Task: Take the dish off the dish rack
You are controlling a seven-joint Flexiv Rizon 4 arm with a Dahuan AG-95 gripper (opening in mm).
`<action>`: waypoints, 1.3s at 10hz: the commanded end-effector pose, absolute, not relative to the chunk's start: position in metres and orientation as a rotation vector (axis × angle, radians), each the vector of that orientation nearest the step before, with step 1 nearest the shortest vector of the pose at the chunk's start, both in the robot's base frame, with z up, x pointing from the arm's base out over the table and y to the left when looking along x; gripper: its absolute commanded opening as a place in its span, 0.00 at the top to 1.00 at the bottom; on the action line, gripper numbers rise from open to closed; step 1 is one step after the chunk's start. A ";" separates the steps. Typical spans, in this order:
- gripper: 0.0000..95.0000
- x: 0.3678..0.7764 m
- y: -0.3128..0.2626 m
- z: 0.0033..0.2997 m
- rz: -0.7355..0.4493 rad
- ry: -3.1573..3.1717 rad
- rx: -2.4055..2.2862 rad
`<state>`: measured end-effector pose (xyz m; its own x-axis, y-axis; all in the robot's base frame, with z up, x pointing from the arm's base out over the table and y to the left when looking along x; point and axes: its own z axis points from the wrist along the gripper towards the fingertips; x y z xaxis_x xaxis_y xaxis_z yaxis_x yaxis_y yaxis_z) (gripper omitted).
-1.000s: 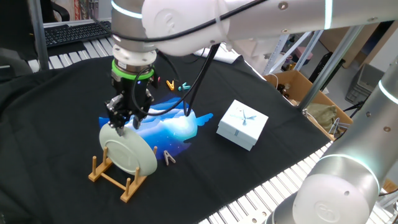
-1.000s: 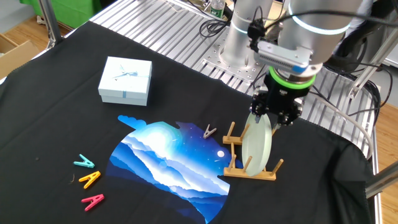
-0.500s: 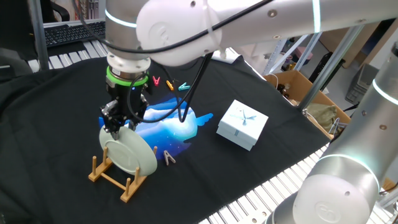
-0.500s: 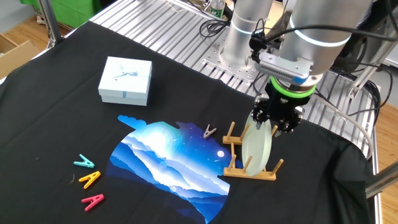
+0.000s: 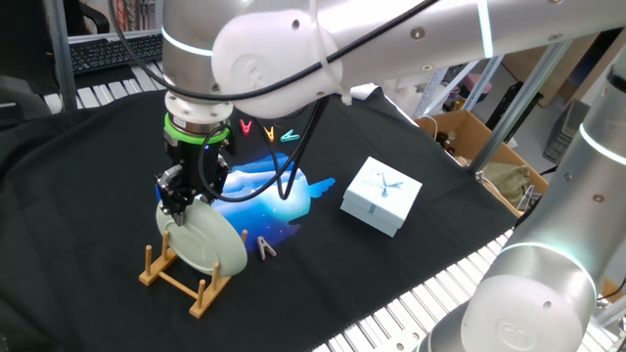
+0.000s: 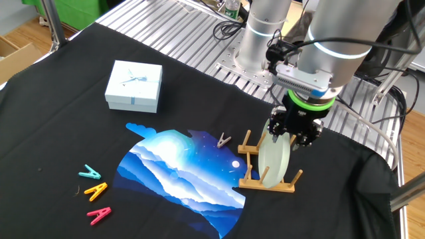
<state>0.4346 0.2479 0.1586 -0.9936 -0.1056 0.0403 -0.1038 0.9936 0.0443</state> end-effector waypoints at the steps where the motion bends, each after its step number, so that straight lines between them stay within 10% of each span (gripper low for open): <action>1: 0.60 0.435 0.248 0.156 -0.063 -3.095 0.166; 4: 0.60 0.436 0.248 0.153 -0.064 -3.094 0.172; 5: 0.80 0.436 0.248 0.151 -0.064 -3.096 0.170; 7: 0.80 0.436 0.247 0.150 -0.064 -3.099 0.202; 8: 1.00 0.436 0.247 0.152 -0.060 -3.102 0.219; 13: 1.00 0.436 0.247 0.154 -0.094 -3.090 0.185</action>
<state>0.4369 0.2475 0.1542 -0.9917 -0.1205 0.0437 -0.1177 0.9910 0.0635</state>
